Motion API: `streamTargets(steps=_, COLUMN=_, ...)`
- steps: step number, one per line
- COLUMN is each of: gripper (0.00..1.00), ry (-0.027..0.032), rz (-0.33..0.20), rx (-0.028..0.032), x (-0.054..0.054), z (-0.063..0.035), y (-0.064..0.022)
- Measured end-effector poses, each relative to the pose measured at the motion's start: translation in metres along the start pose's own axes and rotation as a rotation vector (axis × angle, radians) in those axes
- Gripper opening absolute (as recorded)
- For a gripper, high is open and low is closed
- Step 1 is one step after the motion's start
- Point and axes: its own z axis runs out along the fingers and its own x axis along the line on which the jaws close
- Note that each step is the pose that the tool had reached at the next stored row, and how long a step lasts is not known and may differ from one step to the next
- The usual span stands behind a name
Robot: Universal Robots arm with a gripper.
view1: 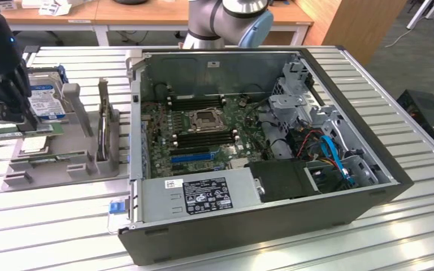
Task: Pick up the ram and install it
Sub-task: 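Pick up the ram and move it above insertion slot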
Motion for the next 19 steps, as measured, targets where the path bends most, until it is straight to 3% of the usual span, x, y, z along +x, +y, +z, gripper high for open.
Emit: streamTargets(steps=19, gripper=0.13, ry=-0.0001, rz=0.003, rx=0.0, x=-0.001, z=-0.0249, y=0.0011)
